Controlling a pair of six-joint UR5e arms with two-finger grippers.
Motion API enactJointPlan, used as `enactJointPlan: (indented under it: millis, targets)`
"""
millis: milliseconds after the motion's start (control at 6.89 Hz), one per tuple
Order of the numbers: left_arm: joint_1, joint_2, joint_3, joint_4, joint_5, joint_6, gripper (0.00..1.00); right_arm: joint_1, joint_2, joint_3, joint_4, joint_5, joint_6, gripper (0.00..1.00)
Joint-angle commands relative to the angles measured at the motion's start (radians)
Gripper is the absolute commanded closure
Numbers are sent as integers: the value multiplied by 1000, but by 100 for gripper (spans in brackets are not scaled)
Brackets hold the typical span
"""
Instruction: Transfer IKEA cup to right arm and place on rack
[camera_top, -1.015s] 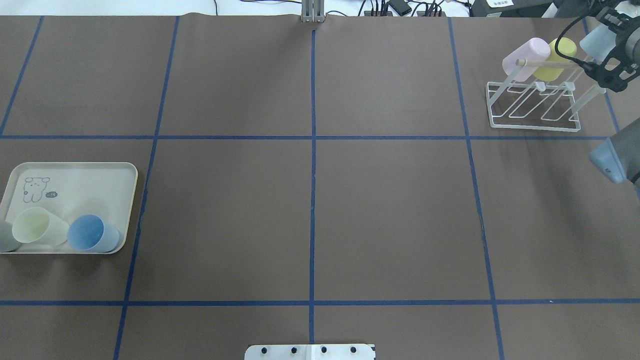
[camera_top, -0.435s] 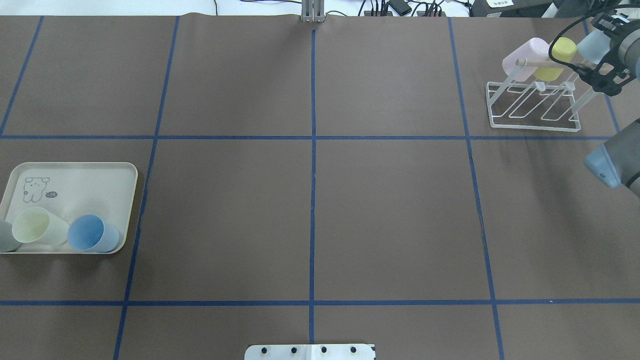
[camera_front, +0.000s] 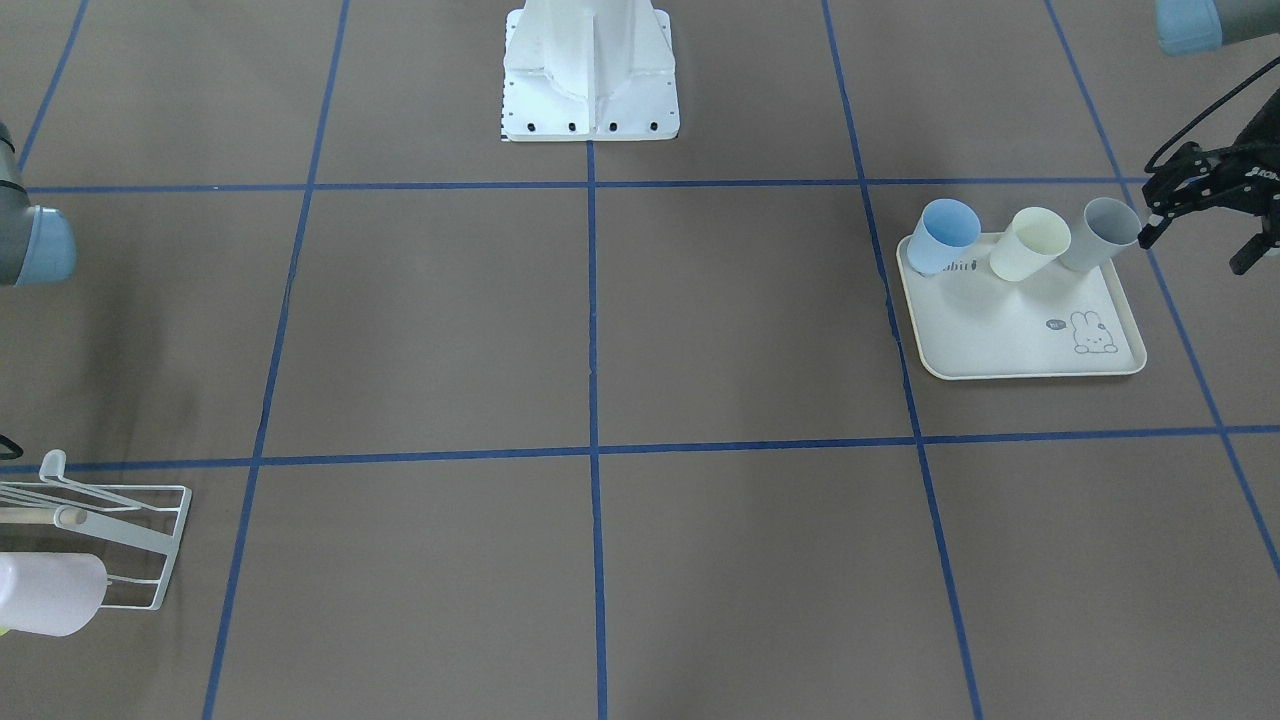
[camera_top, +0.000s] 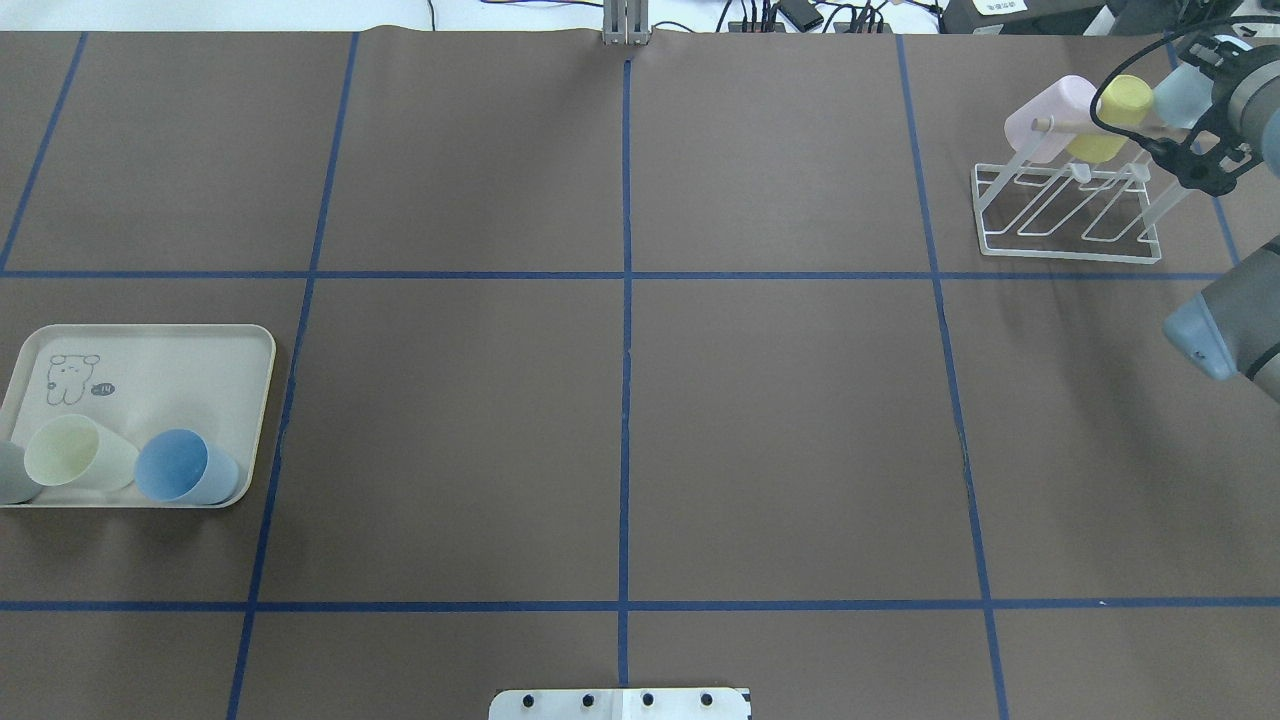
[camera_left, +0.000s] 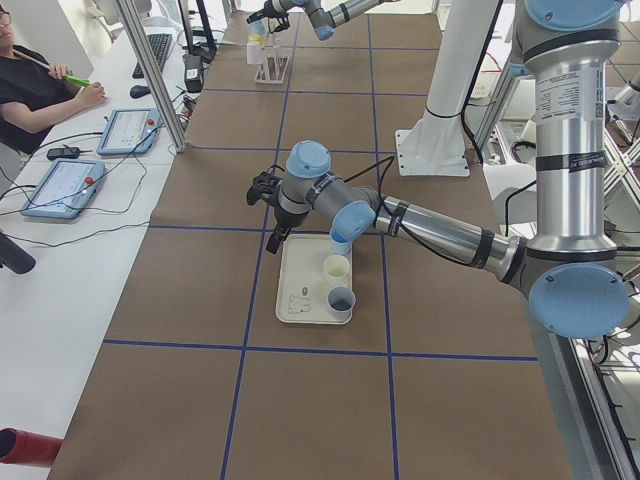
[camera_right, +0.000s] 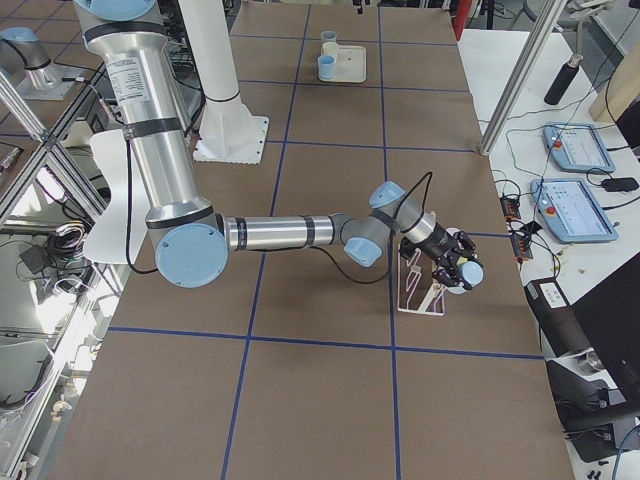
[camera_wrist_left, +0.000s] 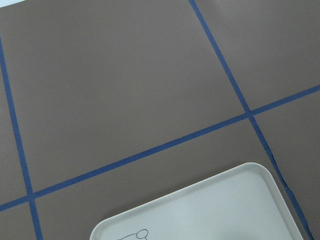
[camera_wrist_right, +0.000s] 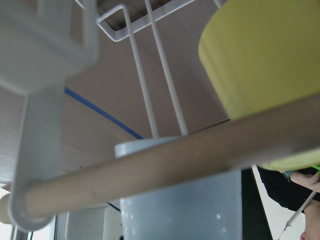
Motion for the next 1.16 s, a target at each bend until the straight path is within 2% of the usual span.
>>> enactJointPlan:
  millis: [0,145,290,435,725,870,1015]
  targets:
    - [0,1,1,0,0,0,0,-10,2,1,-1,-10,-22,64]
    - [0,0,1,0,0,0,0,-10,2,2,0,-13,-22,35]
    - [0,0,1,0,0,-2,0,-10,2,4,0,-15,-21,18]
    - [0,0,0,0,0,-2,0,-10,2,6,2,-15,-21,11]
    - [0,0,0,-2,0,-3,0,-10,0,7,2,-16,-21,9]
    - [0,0,0,0,0,-3,0,-10,3,16,2,-16,-15,3]
    - [0,0,-2,0,0,-3,0,-10,14,60,-3,-16,-9,2]
